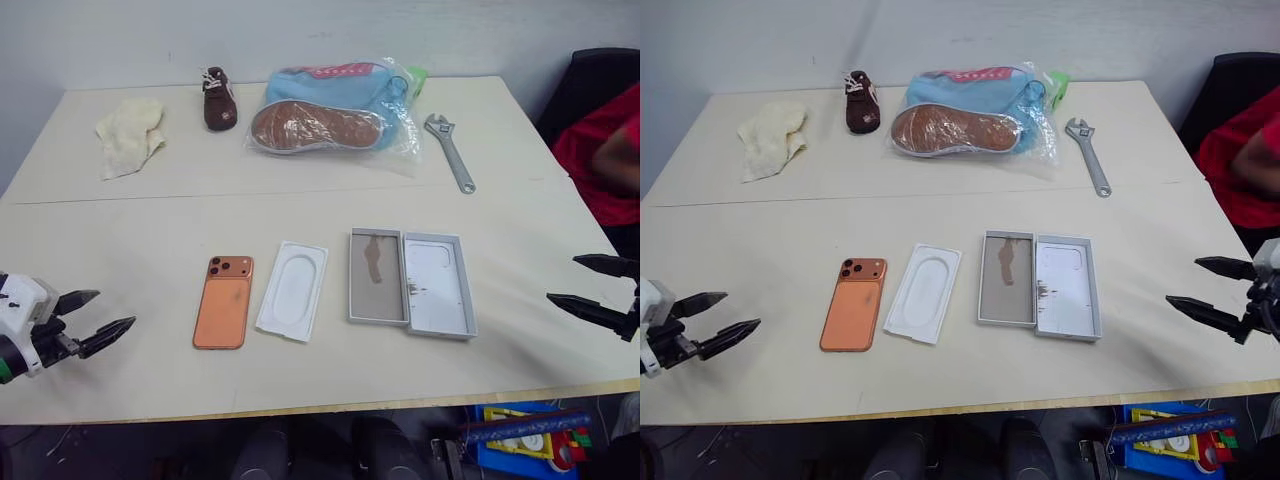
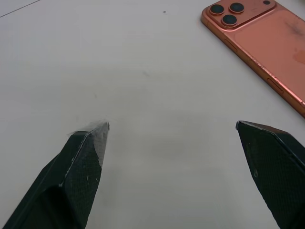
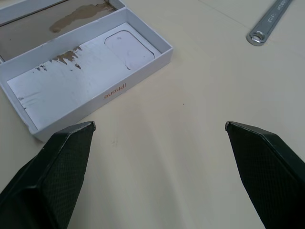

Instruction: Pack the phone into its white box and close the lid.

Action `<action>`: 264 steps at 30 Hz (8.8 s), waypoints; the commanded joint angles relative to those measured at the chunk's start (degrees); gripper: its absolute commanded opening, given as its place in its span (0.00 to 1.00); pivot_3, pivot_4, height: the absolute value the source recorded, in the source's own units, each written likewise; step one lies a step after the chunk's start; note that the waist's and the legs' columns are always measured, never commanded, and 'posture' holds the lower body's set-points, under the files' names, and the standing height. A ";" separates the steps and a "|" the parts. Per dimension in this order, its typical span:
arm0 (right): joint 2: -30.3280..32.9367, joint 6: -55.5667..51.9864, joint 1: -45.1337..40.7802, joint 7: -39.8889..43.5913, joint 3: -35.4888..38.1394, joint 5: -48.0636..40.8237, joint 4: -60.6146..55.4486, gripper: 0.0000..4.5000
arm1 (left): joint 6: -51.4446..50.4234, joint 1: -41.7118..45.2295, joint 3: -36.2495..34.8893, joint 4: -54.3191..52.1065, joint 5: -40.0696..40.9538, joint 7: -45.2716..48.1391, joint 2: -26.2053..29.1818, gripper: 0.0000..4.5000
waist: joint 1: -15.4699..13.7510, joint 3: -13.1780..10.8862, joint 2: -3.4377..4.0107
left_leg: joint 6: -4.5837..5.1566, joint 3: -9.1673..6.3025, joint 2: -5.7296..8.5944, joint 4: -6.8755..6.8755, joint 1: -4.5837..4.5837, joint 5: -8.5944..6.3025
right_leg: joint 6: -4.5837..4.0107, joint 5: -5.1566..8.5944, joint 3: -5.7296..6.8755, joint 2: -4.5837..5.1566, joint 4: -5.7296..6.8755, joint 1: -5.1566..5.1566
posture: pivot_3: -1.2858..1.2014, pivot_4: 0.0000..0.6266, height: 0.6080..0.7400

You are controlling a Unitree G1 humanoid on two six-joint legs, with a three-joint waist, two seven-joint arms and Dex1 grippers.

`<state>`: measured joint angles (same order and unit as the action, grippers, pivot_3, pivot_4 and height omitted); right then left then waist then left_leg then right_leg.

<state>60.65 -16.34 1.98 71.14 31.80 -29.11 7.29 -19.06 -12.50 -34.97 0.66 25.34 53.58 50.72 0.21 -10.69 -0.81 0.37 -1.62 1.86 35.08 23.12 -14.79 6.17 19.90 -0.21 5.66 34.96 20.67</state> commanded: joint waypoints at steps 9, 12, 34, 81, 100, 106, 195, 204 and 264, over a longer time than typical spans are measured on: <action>-0.28 0.44 -0.18 0.51 2.00 -0.14 0.16 1.00 | -1.28 -0.54 -0.86 -3.55 -1.02 -3.52 -0.29 1.00 | -0.02 0.00 0.00 | 0.01 0.01 0.00 0.00 0.00 -0.01 | 0.00 0.00 -0.01 0.00 0.00 -0.01 | 0.52 0.24 1.00; -0.29 1.57 -0.25 0.68 1.98 0.16 1.13 1.00 | -1.90 -0.84 -0.74 -4.19 -1.09 -3.52 -0.11 1.00 | -0.03 0.00 0.01 | 0.02 0.04 0.00 0.01 -0.01 -0.01 | 0.01 -0.01 -0.02 0.00 0.00 -0.01 | 0.52 0.24 1.00; -1.45 -6.36 -4.34 -3.73 -6.60 -6.01 -24.55 1.00 | -36.69 17.80 15.01 -13.00 15.73 1.66 6.62 1.00 | 0.03 0.02 0.05 | 0.18 0.05 -0.02 0.10 -0.05 0.17 | 0.06 -0.03 -0.07 -0.12 0.21 0.00 | 0.52 0.24 1.00; -6.88 -8.40 -2.95 -15.05 -18.45 -5.49 -46.18 1.00 | -60.78 54.36 48.22 20.38 7.19 1.29 -12.18 0.01 | -0.42 0.11 -0.04 | 0.17 0.04 -0.03 0.97 -0.02 0.26 | 0.12 -0.04 -0.09 -0.24 0.96 -0.03 | 0.52 0.24 1.00; -15.26 0.62 -16.47 -14.40 -45.40 18.30 -27.14 0.73 | -73.44 52.09 29.88 10.81 21.49 1.08 -4.34 0.00 | -0.28 0.02 -0.25 | -0.23 0.05 0.02 0.95 0.29 0.53 | 0.12 -0.04 -0.12 -0.24 1.16 0.44 | 0.52 0.24 1.00; -18.81 4.00 -19.18 -13.75 -49.06 22.60 -18.95 0.26 | -73.44 51.80 27.06 10.87 29.15 -6.38 -6.49 0.00 | -0.09 0.00 -0.30 | -0.30 0.08 0.02 0.97 0.31 0.57 | 0.11 -0.03 -0.13 -0.26 1.40 0.61 | 0.52 0.24 1.00; -11.88 -15.74 -12.52 -18.19 -27.71 0.80 -42.19 0.96 | -46.97 47.68 40.17 -13.20 32.62 -17.16 -11.39 1.00 | -1.25 0.04 -0.79 | -0.41 0.64 -0.02 0.91 0.10 0.56 | 0.17 -0.08 -0.20 -0.24 1.31 0.60 | 0.52 0.24 1.00; -21.64 -17.51 -34.82 -21.97 -50.84 16.42 -25.37 0.36 | -12.15 39.46 43.38 -13.06 9.11 2.14 -5.57 1.00 | -0.28 0.02 -0.74 | -0.31 0.56 -0.11 0.43 0.34 0.61 | -0.04 -0.15 -0.16 -0.18 0.83 0.85 | 0.52 0.24 1.00; -18.73 7.19 -49.66 -6.88 -62.53 50.04 -4.53 0.00 | -9.96 46.60 44.65 -1.38 -4.61 6.36 -17.97 0.01 | -0.02 0.00 -0.71 | -0.20 0.76 -0.09 0.99 0.34 0.56 | 0.04 -0.18 0.09 -0.29 1.48 0.92 | 0.52 0.24 1.00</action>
<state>41.25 -10.05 -46.65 62.43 -31.28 20.54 4.11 -28.92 34.35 11.00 1.80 20.10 59.99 32.60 0.19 -10.69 -1.52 0.17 -0.86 1.76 36.07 23.45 -14.23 6.21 19.72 -0.12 5.37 36.45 21.59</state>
